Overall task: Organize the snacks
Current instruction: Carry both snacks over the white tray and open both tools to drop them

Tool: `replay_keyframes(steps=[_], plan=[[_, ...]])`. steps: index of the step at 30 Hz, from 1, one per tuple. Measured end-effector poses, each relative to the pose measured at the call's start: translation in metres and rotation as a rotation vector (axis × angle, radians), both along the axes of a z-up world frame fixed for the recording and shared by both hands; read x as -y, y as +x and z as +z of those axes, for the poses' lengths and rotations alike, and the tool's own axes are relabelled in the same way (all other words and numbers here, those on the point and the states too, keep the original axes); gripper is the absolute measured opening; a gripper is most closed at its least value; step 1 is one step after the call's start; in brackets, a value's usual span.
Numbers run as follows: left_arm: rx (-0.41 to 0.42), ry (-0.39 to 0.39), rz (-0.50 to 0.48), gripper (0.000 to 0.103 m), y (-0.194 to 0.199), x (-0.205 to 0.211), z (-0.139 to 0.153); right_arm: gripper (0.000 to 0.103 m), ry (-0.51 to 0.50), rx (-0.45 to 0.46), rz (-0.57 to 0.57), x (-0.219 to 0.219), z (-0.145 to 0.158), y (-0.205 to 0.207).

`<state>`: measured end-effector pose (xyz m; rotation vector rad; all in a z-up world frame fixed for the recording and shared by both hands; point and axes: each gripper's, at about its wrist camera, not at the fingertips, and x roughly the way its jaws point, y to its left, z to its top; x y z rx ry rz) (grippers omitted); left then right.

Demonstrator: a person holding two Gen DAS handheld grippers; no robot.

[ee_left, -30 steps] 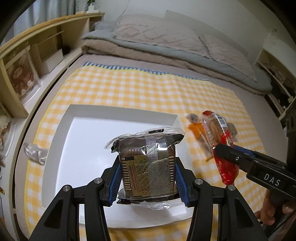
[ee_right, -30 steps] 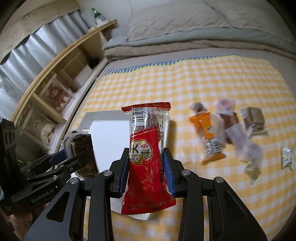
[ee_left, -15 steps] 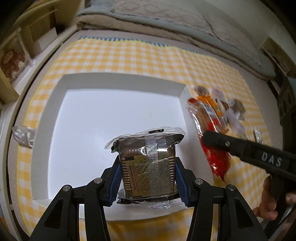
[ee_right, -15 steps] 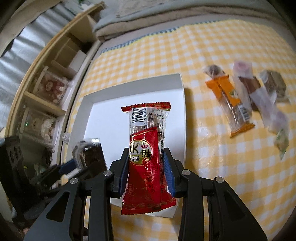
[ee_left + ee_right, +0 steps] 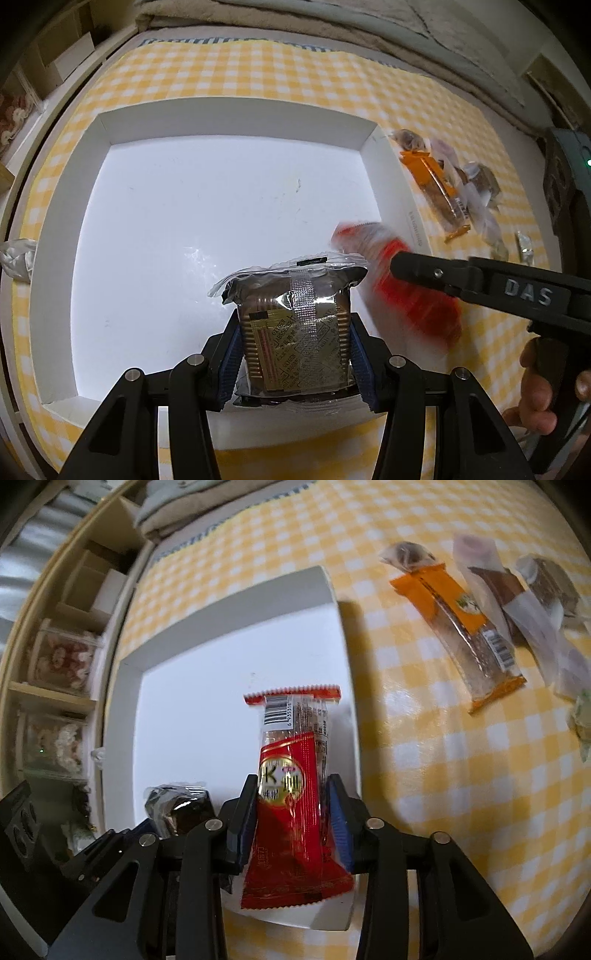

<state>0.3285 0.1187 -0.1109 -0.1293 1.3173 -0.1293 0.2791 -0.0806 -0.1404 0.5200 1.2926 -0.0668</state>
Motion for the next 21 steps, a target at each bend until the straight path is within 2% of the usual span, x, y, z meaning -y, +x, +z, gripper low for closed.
replay_keyframes(steps=[9, 11, 21], plan=[[-0.015, -0.020, 0.006, 0.053, 0.004, 0.001, -0.009, 0.041, 0.032, -0.005, 0.063, -0.003, 0.010, -0.012], [-0.019, 0.002, 0.000, 0.052, 0.004, 0.002, -0.011, 0.041, 0.023, -0.006, 0.084, -0.004, 0.013, -0.016], [-0.002, 0.010, 0.015, 0.058, -0.004, 0.001, -0.004, 0.041, -0.040, 0.021, 0.153, -0.004, 0.021, -0.030]])
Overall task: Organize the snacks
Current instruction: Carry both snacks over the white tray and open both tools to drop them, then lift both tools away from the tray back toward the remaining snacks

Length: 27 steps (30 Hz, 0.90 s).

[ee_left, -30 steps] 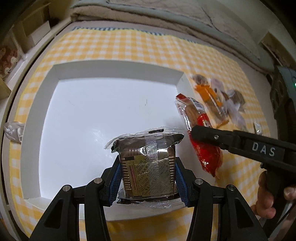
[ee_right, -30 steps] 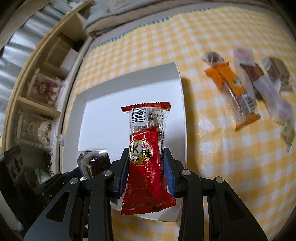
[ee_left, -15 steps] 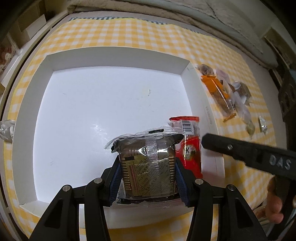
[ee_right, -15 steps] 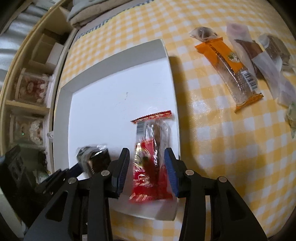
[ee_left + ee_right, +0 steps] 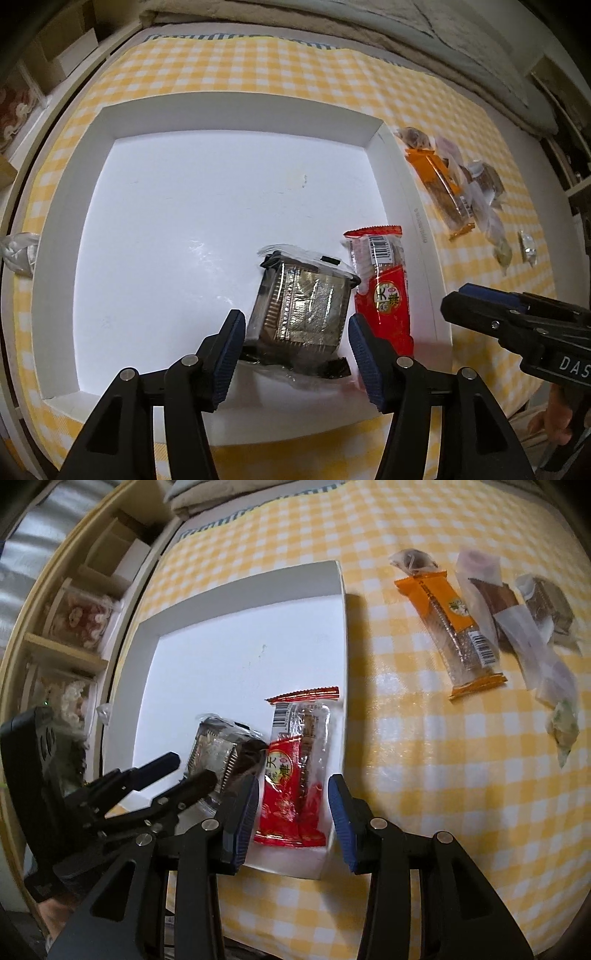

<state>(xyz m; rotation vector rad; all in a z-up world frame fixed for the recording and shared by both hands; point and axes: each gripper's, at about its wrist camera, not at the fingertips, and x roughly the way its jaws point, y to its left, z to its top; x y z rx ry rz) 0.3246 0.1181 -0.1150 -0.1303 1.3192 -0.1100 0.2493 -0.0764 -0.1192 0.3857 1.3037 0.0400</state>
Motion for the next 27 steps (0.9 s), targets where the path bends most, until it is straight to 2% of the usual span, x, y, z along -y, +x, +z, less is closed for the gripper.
replay_keyframes(steps=[5, 8, 19, 23, 27], plan=[[0.017, -0.001, 0.009, 0.065, -0.006, -0.004, 0.008, 0.043, -0.028, 0.023, 0.017, 0.002, 0.004, -0.006], [0.028, -0.005, 0.016, 0.070, -0.011, -0.008, 0.014, 0.049, -0.047, 0.041, 0.027, 0.002, 0.007, -0.010], [0.068, -0.003, 0.039, 0.093, -0.034, -0.017, 0.037, 0.079, -0.133, 0.105, 0.072, 0.000, 0.019, -0.024], [0.096, 0.010, 0.045, 0.103, -0.044, -0.021, 0.048, 0.086, -0.161, 0.124, 0.081, 0.000, 0.022, -0.030], [0.117, 0.019, 0.051, 0.103, -0.054, -0.025, 0.058, 0.094, -0.188, 0.159, 0.091, -0.001, 0.028, -0.037]])
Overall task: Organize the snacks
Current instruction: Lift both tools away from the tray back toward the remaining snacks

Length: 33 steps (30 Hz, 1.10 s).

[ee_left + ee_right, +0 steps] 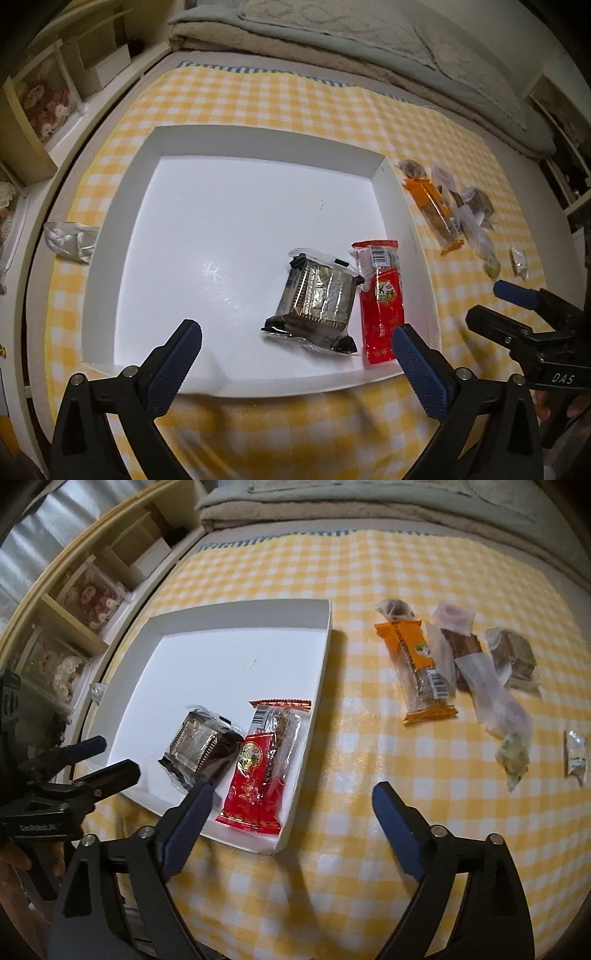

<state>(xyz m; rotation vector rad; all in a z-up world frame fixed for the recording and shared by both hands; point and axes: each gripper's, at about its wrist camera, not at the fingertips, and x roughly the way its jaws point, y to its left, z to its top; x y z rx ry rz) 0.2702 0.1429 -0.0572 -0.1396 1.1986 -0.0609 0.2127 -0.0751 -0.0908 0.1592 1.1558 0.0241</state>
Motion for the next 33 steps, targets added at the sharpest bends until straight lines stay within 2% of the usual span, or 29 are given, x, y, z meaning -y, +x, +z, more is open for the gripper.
replay_keyframes(steps=[4, 16, 23, 33], plan=[[0.028, 0.024, -0.002, 0.103, -0.010, -0.002, 0.009, 0.103, -0.020, 0.037, 0.017, -0.002, 0.007, -0.007], [0.136, 0.061, -0.006, 0.103, -0.047, -0.004, 0.044, 0.103, -0.098, 0.176, 0.030, -0.002, 0.033, -0.025], [0.242, 0.076, -0.004, 0.103, -0.068, -0.002, 0.072, 0.103, -0.106, 0.268, 0.028, 0.002, 0.057, -0.036], [0.388, 0.025, 0.026, 0.103, -0.089, 0.006, 0.105, 0.103, -0.098, 0.433, -0.029, 0.031, 0.101, -0.057]])
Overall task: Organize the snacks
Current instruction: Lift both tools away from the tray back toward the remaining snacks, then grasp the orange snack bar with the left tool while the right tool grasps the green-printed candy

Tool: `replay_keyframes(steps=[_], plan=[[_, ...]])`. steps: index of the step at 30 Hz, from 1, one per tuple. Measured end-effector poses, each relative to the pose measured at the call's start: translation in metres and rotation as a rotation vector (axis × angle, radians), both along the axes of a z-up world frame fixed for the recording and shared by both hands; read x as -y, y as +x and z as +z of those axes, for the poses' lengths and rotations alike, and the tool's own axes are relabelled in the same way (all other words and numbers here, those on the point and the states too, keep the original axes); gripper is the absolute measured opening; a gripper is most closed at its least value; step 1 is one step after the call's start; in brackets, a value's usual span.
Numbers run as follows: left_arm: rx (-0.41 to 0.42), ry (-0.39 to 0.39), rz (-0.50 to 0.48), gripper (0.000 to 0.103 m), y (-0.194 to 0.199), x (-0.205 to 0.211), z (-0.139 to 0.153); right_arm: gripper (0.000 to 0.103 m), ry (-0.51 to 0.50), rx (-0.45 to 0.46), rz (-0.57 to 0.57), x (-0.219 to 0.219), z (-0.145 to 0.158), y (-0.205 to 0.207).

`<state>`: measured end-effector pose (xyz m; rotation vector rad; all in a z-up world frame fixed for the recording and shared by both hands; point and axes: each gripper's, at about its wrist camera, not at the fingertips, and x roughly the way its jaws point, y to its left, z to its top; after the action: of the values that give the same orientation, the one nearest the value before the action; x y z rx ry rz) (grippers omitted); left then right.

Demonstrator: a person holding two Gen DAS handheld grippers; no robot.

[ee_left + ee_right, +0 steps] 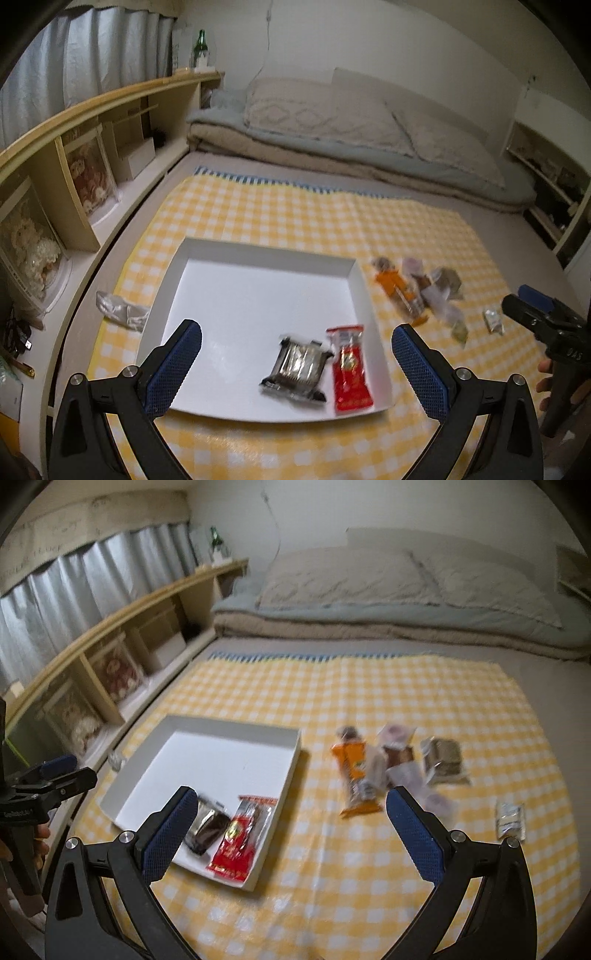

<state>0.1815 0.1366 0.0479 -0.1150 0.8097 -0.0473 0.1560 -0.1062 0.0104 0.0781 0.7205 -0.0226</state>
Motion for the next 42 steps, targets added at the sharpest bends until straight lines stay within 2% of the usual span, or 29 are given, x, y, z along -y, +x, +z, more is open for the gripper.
replay_keyframes(steps=[12, 19, 29, 34, 39, 42], plan=[[0.081, -0.010, -0.051, 0.103, 0.022, 0.049, 0.006, 0.103, -0.038, 0.134, -0.126, 0.057, 0.036, -0.024], [0.069, -0.039, -0.097, 0.103, 0.054, 0.081, -0.003, 0.103, -0.037, 0.140, -0.208, 0.095, 0.038, -0.031], [-0.011, -0.019, -0.154, 0.103, 0.122, 0.140, -0.029, 0.103, -0.076, 0.122, -0.300, 0.142, 0.031, -0.038], [-0.077, -0.082, -0.185, 0.101, 0.155, 0.163, -0.045, 0.103, -0.124, 0.132, -0.308, 0.159, 0.025, -0.037], [-0.198, -0.173, -0.221, 0.084, 0.194, 0.175, -0.073, 0.103, -0.176, 0.061, -0.201, 0.169, 0.004, -0.024], [-0.248, -0.184, -0.216, 0.078, 0.218, 0.179, -0.089, 0.103, -0.209, 0.008, -0.135, 0.168, -0.013, -0.016]])
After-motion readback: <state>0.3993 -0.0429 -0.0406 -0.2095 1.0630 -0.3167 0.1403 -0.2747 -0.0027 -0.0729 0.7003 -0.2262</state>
